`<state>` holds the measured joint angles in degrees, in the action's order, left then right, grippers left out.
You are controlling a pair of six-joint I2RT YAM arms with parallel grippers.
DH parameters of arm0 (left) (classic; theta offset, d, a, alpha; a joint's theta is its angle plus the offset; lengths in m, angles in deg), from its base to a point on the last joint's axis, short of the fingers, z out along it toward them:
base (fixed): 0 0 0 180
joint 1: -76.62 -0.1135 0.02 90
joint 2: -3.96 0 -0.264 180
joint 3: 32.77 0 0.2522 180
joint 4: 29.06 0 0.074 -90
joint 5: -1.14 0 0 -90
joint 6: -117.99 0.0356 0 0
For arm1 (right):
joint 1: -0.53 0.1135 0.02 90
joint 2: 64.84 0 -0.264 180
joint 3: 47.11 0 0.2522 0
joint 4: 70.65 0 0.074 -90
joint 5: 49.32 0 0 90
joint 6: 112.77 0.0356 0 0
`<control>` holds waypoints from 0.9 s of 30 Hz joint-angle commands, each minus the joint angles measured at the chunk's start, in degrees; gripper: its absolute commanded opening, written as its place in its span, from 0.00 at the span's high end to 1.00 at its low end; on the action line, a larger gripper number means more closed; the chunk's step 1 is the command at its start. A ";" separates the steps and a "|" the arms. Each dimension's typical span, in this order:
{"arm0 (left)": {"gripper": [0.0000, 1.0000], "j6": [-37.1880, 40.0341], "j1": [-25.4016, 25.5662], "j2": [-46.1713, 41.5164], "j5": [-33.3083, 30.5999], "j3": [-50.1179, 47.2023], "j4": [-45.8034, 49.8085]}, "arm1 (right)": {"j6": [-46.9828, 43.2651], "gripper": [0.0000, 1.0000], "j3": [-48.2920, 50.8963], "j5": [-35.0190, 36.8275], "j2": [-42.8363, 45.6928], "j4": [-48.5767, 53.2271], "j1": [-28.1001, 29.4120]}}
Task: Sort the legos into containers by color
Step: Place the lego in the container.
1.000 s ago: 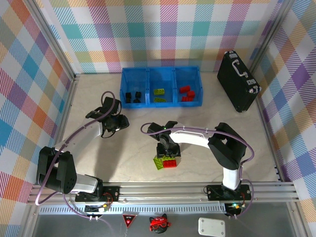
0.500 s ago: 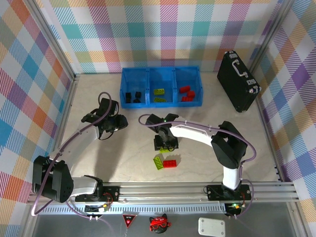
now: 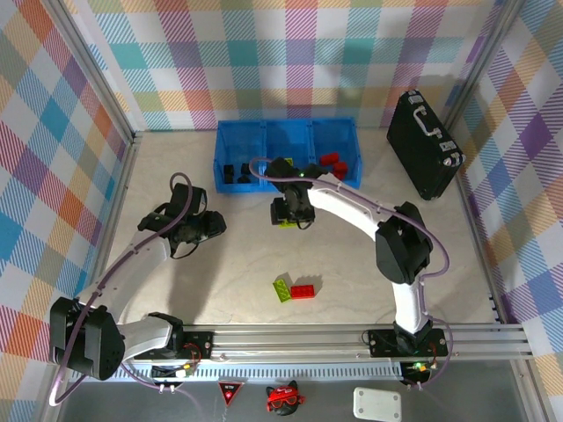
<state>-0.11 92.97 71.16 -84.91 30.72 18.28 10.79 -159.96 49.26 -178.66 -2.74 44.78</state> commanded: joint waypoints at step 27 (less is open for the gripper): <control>0.61 -2.39 -0.63 -6.08 -1.50 -0.81 4.81 | -11.44 0.35 -39.34 4.18 -26.48 1.17 -10.70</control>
<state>-1.42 92.97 66.24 -85.50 30.57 20.82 0.30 -197.20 52.30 -203.78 -1.54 35.05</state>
